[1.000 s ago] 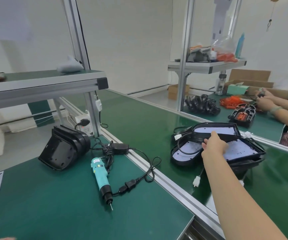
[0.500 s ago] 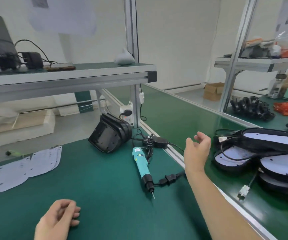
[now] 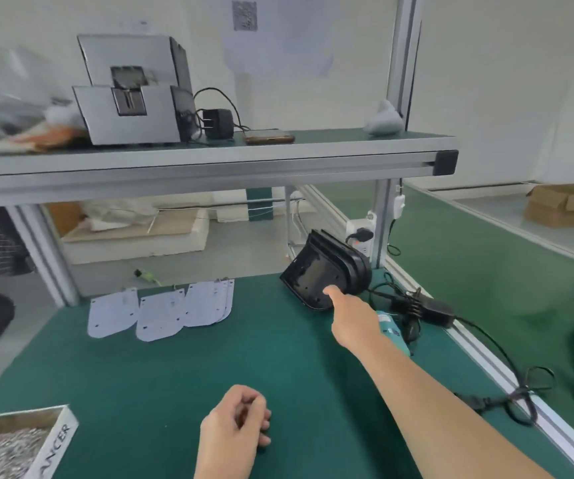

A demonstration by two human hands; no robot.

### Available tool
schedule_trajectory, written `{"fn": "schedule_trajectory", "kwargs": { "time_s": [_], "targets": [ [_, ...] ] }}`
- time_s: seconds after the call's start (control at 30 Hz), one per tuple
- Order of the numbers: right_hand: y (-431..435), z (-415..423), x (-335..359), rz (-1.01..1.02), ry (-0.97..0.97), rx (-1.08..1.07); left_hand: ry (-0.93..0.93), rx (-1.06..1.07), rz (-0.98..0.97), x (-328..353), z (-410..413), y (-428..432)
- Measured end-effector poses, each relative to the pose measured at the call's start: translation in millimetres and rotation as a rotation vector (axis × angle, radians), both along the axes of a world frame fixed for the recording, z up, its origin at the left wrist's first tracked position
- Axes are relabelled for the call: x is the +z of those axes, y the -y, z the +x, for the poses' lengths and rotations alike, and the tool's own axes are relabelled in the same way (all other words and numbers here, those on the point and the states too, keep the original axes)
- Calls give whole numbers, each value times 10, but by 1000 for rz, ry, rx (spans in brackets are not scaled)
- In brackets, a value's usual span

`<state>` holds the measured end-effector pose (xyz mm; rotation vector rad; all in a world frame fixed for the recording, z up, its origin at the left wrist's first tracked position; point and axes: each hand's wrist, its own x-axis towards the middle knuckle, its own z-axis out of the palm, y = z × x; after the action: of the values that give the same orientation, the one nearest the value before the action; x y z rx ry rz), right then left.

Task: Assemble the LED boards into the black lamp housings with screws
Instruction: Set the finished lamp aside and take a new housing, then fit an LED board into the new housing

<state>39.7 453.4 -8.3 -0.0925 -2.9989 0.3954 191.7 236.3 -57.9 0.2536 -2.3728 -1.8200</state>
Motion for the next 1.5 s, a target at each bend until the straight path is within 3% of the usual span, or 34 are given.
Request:
{"fn": "schedule_trajectory", "kwargs": {
  "time_s": [0.17, 0.3, 0.43, 0.6, 0.8, 1.17, 1.4, 1.5],
  "targets": [
    [19, -43, -110, -35, -125, -43, 21, -16, 43, 87, 36, -6],
    [253, 284, -152, 29, -274, 88, 27, -21, 67, 118, 57, -7],
    [614, 794, -163, 129, -293, 215, 49, 56, 99, 134, -23, 56],
    [1023, 1352, -137, 103, -369, 366, -23, 413, -202, 411, -836, 578],
    [1139, 1342, -133, 90, -418, 388, 339, 304, -627, 586, -1902, 969],
    [1187, 1235, -245, 121, -496, 351, 447, 150, -1038, 332, -2499, 846],
    [1165, 1238, -331, 61, -464, 339, 595, 32, -1063, 495, -2557, 893],
    [1163, 1243, -370, 45, -469, 338, 610, -46, -963, 577, -2525, 952]
  ]
}}
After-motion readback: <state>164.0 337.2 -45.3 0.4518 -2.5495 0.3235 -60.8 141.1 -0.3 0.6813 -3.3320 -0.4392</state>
